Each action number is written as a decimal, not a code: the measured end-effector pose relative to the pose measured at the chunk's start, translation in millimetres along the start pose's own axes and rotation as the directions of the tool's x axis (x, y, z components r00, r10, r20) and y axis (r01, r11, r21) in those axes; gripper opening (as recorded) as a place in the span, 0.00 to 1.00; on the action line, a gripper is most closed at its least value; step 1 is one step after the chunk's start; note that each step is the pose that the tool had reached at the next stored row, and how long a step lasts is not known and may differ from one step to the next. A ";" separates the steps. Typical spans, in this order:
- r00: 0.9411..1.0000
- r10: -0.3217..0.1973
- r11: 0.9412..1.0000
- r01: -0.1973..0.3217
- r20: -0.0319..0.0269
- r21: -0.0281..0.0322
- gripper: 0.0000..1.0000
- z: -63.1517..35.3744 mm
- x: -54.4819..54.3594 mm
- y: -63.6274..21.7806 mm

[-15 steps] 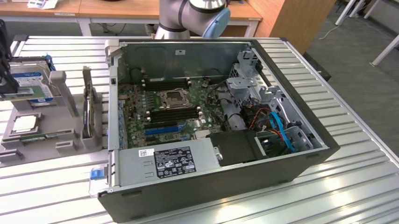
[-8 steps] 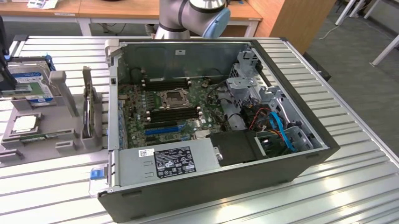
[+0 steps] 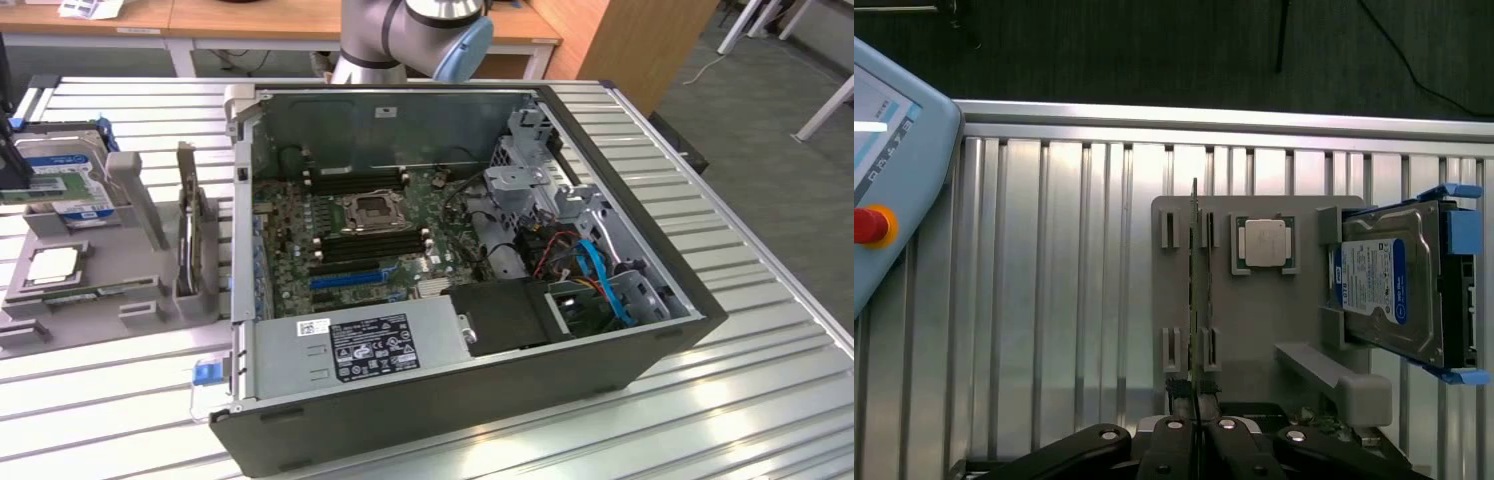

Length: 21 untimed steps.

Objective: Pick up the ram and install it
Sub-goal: 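Pick up the ram and move it above insertion slot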

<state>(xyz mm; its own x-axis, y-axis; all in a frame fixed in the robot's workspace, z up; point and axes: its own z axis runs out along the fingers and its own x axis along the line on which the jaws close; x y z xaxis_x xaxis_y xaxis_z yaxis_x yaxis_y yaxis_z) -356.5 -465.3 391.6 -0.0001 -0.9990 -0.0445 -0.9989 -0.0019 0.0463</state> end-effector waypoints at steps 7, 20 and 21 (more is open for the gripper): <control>1.000 0.000 1.000 0.000 0.000 0.000 0.12 -0.6 0.0 0.1; 1.000 0.000 1.000 0.000 0.000 0.000 0.12 -3.5 -0.1 0.0; 1.000 0.000 1.000 0.000 0.000 0.000 0.12 -3.7 -0.1 -0.4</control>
<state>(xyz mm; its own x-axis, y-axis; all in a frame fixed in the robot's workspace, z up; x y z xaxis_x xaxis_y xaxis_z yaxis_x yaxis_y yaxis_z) -355.8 -465.3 395.3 0.0000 -0.9990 -0.0441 -0.9989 -0.0020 0.0467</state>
